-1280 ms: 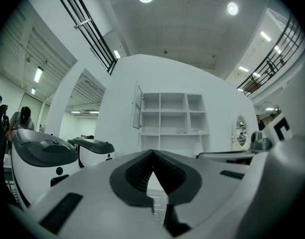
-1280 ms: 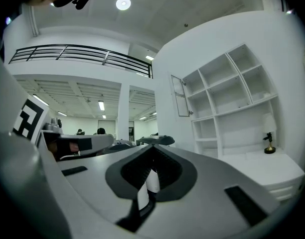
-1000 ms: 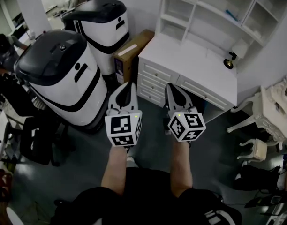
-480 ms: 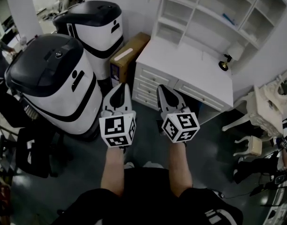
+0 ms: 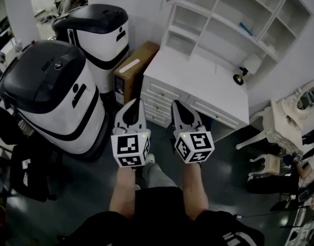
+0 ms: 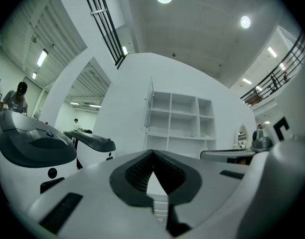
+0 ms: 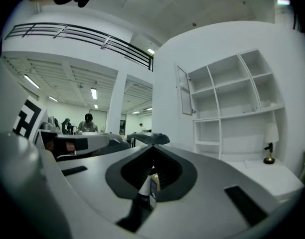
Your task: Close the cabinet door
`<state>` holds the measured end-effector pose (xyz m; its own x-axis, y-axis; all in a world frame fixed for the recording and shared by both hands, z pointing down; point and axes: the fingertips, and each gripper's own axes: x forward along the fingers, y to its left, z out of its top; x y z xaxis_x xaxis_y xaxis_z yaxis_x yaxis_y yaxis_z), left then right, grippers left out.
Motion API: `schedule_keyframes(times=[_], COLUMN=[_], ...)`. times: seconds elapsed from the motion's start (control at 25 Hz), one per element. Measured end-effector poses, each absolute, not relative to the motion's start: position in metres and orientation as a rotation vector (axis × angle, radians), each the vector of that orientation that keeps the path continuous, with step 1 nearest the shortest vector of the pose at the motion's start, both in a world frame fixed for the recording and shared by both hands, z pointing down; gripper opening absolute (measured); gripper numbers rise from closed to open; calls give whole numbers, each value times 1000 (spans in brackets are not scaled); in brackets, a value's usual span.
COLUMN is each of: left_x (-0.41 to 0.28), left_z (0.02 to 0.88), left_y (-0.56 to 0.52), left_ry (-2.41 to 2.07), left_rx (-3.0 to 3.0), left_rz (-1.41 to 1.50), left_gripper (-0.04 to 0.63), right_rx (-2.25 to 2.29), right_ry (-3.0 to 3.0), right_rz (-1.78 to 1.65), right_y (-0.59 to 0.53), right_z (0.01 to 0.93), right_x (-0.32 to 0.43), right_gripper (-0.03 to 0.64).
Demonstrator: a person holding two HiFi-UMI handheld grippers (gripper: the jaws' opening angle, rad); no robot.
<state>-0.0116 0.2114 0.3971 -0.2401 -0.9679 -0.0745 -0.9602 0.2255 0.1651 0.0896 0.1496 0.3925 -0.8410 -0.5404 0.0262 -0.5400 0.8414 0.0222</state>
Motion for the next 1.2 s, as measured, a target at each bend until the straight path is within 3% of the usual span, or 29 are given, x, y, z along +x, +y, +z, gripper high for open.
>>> schedule_keyframes(times=[1.2], left_x=[-99], left_z=[380], left_y=[0], left_ry=[-2458], left_rx=[1928], left_rz=[-159], left_gripper=[11], right_rx=[898], right_ry=[-3084], right_rz=[53], right_y=[-71], right_z=[371], right_x=[6], right_gripper=[20])
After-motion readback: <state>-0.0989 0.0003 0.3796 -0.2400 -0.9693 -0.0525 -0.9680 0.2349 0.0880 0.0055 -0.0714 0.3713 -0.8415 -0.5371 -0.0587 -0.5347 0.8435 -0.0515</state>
